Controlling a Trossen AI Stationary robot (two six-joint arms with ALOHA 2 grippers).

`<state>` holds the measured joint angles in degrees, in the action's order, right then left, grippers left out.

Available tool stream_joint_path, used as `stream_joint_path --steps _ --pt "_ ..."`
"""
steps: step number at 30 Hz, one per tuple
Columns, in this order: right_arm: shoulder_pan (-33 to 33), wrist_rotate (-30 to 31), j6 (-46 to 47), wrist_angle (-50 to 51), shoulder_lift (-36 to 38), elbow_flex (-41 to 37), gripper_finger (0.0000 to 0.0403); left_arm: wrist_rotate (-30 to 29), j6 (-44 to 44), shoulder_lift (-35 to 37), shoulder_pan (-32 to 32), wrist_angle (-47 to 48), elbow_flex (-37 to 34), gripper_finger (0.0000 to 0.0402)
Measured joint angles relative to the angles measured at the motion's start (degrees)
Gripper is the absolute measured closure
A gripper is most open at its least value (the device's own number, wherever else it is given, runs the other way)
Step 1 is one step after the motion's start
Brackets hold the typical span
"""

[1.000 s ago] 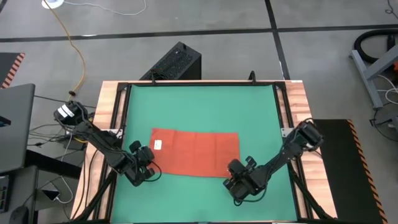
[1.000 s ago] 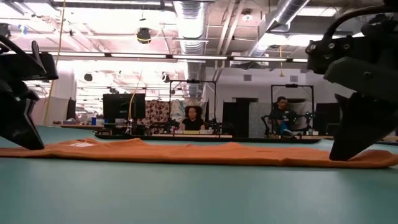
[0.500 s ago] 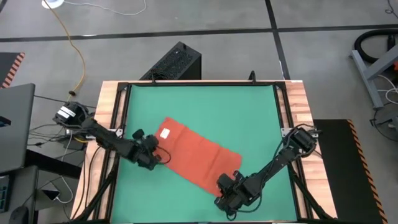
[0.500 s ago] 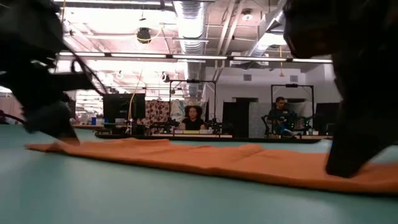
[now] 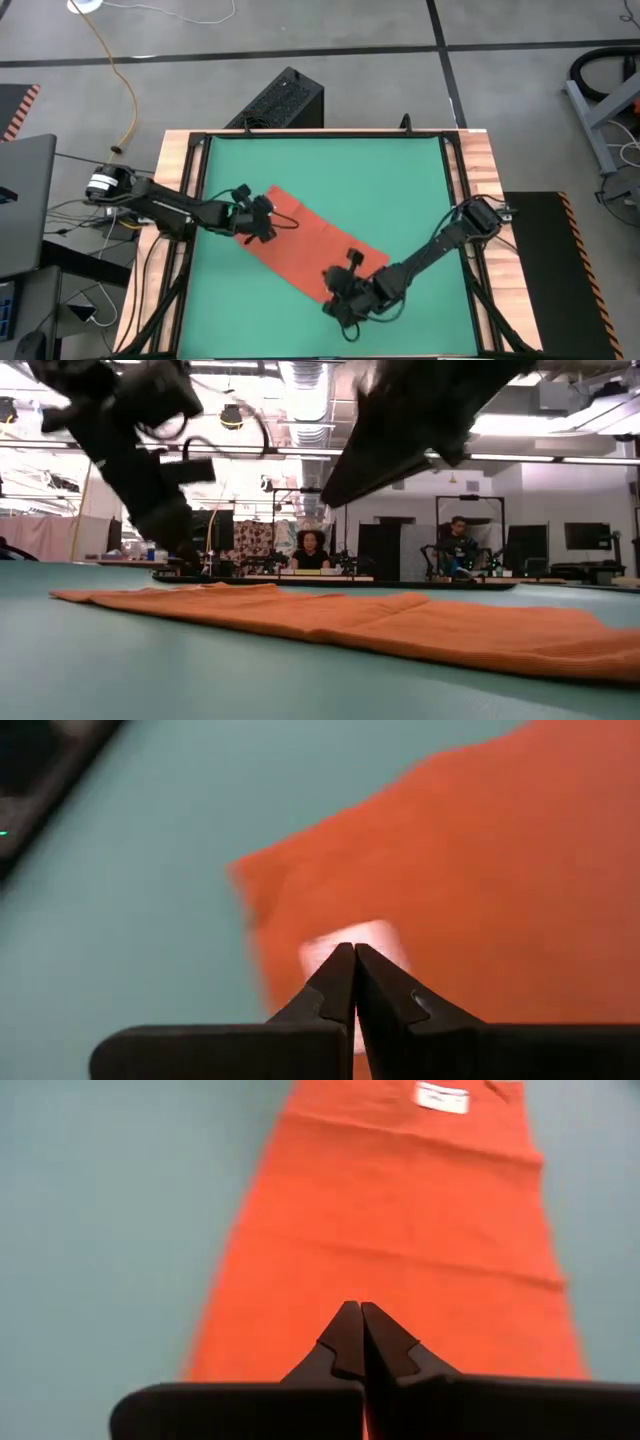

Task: Roll towel
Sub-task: Fold the orange towel

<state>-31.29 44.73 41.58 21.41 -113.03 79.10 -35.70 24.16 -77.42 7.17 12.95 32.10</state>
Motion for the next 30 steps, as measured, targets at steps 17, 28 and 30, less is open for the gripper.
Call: stream_joint_path --steps 17,28,30 --pt "26.7 -20.7 -26.9 -6.3 0.2 -0.7 0.0396 -0.9 34.1 -0.7 18.3 16.0 1.2 0.0401" --pt "25.9 -21.0 -28.6 -4.7 0.2 -0.7 0.0396 4.0 32.8 -10.0 16.6 15.1 1.5 0.0401" --pt "25.3 -21.0 -28.3 -4.7 0.2 -0.7 0.0396 3.8 30.3 -11.3 15.0 15.2 1.5 0.0401"
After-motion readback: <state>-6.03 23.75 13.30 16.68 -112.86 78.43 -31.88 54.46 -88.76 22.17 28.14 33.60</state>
